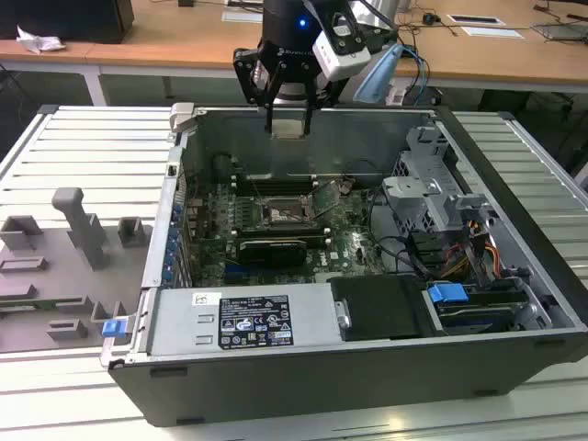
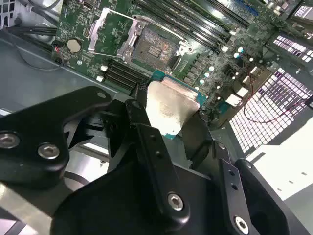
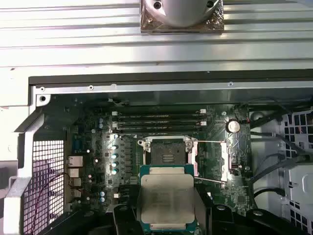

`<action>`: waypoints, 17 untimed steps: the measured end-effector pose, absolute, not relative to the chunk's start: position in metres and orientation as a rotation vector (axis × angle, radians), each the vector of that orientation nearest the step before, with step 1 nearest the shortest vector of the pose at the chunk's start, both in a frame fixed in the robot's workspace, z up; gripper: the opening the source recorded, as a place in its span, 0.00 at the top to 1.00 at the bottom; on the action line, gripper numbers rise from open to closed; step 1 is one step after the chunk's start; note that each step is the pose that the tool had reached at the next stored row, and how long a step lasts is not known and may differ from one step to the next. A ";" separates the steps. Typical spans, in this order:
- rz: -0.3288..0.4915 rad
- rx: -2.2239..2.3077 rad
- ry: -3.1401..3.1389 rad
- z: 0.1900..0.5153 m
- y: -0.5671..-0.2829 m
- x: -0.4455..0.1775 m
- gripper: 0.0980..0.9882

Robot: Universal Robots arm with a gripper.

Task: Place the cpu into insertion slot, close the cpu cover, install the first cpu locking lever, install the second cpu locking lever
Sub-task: 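Place the cpu into insertion slot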

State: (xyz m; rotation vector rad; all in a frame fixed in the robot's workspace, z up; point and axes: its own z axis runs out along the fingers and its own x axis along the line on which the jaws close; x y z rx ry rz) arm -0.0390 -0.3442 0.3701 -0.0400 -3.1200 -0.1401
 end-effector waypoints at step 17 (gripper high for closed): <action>-0.139 -0.083 -3.120 0.368 -0.344 -0.039 0.52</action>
